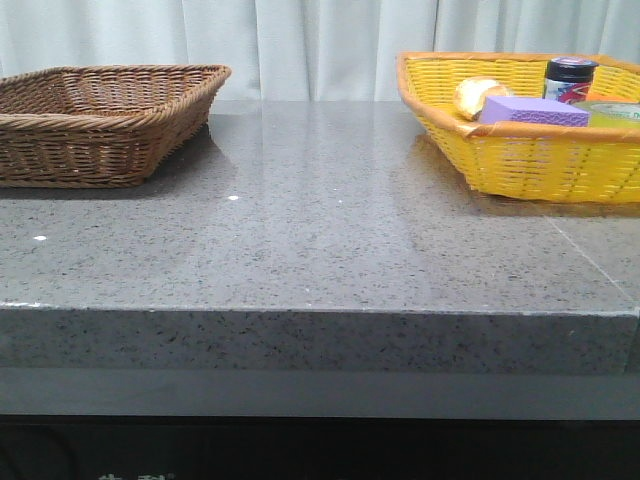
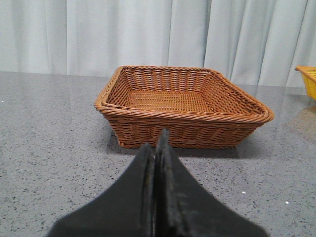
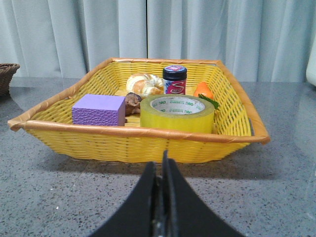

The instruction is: Transfer tape with both arms

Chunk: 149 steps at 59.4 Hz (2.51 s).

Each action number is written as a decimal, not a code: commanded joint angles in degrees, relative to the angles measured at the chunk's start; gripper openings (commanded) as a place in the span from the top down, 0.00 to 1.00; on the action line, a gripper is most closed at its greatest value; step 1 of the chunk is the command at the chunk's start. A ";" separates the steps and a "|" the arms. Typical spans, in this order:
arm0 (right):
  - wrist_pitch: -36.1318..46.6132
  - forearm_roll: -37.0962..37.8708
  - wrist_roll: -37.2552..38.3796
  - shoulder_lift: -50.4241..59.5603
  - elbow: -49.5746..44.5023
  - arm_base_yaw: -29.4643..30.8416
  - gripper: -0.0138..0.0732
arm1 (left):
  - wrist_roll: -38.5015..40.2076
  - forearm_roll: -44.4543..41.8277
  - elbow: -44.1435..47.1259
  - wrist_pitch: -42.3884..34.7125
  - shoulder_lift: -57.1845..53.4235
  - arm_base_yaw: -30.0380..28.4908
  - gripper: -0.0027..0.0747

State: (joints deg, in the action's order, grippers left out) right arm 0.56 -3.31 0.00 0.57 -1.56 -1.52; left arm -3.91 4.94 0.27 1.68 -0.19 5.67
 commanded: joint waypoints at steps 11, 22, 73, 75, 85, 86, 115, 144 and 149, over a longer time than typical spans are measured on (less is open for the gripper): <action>4.84 0.42 -0.50 1.28 0.38 -0.06 0.92 | 0.62 0.09 0.37 -5.10 -1.08 -0.16 0.99; 4.84 0.42 -0.50 1.28 0.38 -0.06 0.92 | 0.62 0.09 0.37 -5.10 -1.08 -0.16 0.99; -7.76 -2.44 -0.45 0.64 12.96 -0.06 0.92 | 0.62 1.46 -13.25 2.41 0.19 -0.16 0.99; -9.32 -2.44 -0.45 0.16 15.25 -0.06 0.92 | 0.62 1.46 -15.09 3.79 0.84 -0.16 0.99; -15.27 -1.76 -0.45 -5.51 26.44 -0.06 0.92 | 0.62 1.46 -25.95 12.40 6.64 -0.16 0.99; -15.73 -1.59 -0.45 -6.12 27.76 -0.06 0.92 | 0.62 1.46 -27.21 13.40 7.60 -0.16 0.99; -30.31 -1.03 -0.45 -30.85 47.91 -0.06 0.92 | 0.62 1.55 -45.37 27.64 31.46 -0.16 0.99; -30.81 -0.31 -0.45 -44.41 46.40 -0.06 0.88 | 0.62 -1.00 -45.37 24.46 42.36 -0.16 0.97; -31.26 0.07 -0.45 -45.38 46.40 -0.06 0.72 | 0.62 -1.87 -45.37 23.86 42.47 -0.16 0.82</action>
State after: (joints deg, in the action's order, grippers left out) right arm -34.02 -4.32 0.00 -44.09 43.22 -1.52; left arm -3.91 3.90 -43.11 30.78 42.18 5.67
